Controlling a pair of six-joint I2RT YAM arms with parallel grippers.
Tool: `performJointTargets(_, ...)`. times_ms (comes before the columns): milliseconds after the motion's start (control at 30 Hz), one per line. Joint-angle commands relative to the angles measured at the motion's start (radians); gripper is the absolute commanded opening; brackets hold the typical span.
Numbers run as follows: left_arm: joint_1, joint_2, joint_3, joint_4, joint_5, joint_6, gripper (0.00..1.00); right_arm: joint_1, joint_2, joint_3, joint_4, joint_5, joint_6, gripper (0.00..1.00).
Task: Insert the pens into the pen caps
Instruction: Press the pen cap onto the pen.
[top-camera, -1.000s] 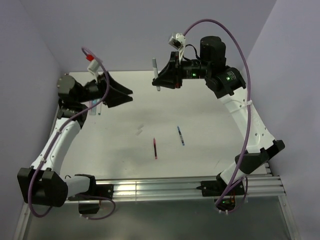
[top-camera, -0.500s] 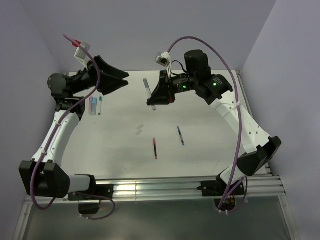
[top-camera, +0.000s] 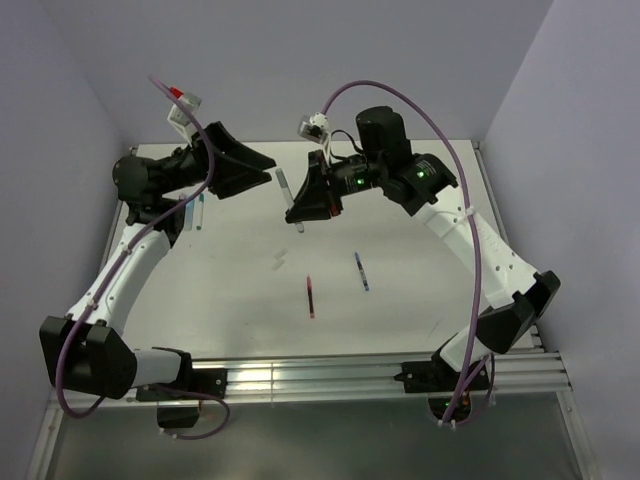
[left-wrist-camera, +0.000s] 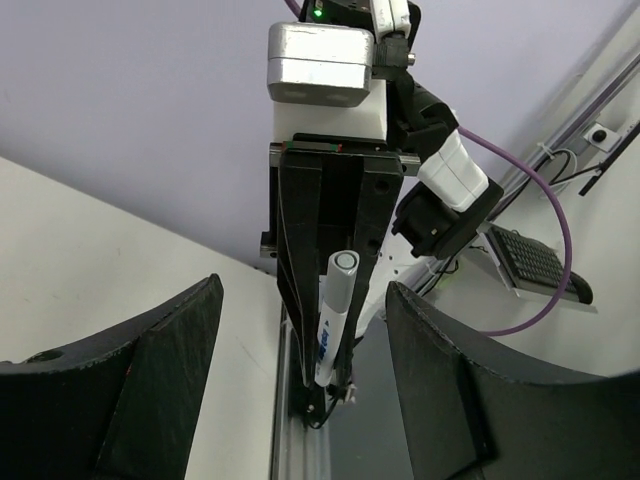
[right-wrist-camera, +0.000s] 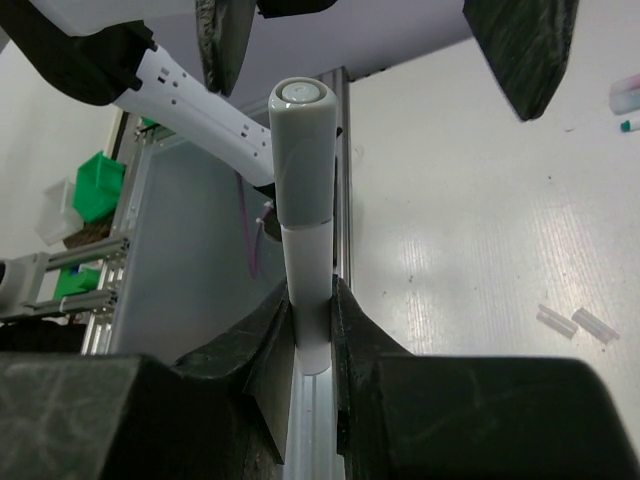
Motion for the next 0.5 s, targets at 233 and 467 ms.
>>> performJointTargets(233, -0.052, 0.008, 0.005, 0.131, -0.026, -0.083, 0.65, 0.02, 0.016, 0.01, 0.022, -0.014, 0.012, 0.0)
performJointTargets(467, -0.083, 0.006, -0.004, 0.126, -0.026, -0.086, 0.56, 0.02, 0.017, 0.03, 0.022, -0.01, 0.012, 0.0)
